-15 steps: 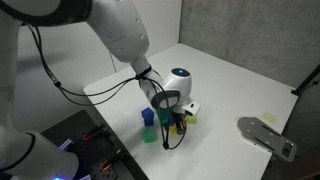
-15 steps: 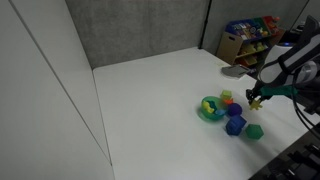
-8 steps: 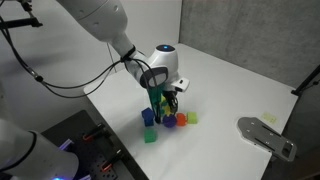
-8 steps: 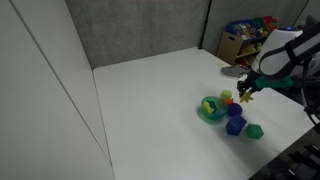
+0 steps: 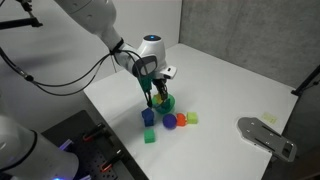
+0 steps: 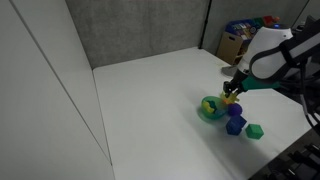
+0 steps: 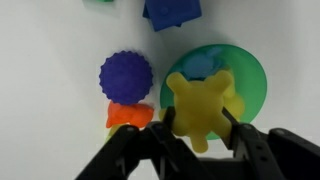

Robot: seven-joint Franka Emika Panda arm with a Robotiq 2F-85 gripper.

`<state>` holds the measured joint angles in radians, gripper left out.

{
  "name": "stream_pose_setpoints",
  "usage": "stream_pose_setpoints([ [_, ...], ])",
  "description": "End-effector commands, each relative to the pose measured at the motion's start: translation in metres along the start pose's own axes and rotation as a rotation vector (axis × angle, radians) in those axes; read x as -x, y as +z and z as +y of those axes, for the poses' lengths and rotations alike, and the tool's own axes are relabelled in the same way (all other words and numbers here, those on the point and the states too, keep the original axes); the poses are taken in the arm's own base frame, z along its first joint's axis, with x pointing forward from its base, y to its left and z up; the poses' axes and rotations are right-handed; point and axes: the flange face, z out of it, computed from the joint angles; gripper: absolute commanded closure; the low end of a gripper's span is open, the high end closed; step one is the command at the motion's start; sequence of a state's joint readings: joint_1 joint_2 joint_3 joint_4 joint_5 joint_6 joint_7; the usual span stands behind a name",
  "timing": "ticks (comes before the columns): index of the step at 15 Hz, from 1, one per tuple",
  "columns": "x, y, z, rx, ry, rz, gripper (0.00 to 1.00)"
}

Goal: Put the yellow thing into the bowl

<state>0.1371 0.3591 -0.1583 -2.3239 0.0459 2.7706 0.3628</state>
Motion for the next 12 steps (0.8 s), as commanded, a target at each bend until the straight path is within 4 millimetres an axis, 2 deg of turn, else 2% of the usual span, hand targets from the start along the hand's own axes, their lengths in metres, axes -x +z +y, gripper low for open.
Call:
stream_pose_setpoints([
  [1, 0.0, -0.003, -0.016, 0.012, -0.001, 0.0, 0.26],
  [4, 0.001, -0.007, -0.015, 0.031, 0.001, -0.006, 0.02],
  [9, 0.008, -0.024, 0.008, 0.064, -0.021, -0.102, 0.0],
  [12, 0.008, -0.053, 0.024, 0.073, -0.055, -0.154, 0.0],
])
